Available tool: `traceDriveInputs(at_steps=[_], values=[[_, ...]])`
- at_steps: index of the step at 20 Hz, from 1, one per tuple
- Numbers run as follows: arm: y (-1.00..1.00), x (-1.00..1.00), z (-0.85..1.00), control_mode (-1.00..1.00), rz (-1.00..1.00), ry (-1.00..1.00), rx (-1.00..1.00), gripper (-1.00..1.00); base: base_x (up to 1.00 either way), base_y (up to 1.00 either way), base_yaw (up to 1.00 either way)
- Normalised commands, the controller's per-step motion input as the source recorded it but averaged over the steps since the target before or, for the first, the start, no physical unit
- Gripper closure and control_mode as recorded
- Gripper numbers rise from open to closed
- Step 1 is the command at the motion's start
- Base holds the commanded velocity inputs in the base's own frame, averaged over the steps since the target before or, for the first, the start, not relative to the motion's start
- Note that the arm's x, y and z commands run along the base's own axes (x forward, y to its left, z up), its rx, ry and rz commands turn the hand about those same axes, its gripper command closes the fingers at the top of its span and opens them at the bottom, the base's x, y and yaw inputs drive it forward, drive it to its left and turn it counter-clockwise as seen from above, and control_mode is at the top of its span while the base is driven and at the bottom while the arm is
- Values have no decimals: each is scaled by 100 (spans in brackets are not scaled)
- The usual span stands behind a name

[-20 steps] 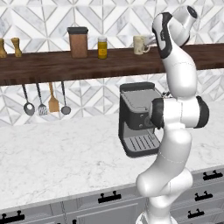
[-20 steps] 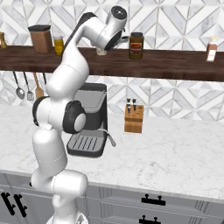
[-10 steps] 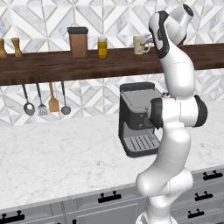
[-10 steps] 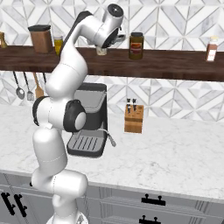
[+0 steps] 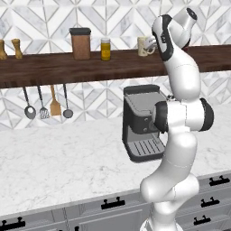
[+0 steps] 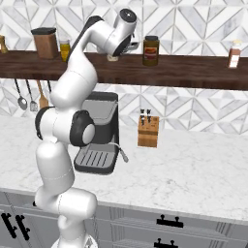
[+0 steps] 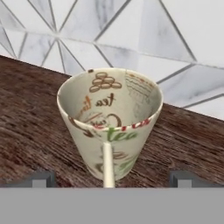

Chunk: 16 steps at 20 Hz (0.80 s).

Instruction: Gather all objects into one cabinet and sort the glasses and bowls to opposite sides.

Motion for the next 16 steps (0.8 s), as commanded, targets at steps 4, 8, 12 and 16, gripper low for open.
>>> traceDriveInputs(at_steps=[4, 8, 12, 16], values=[[0, 0, -8, -100, 0, 0, 0, -100, 0, 0, 0], [6, 2, 0, -100, 0, 0, 0, 100, 0, 0, 0], [3, 4, 0, -100, -2, 0, 0, 100, 0, 0, 0], [0, 0, 0, -100, -1, 0, 0, 100, 0, 0, 0]])
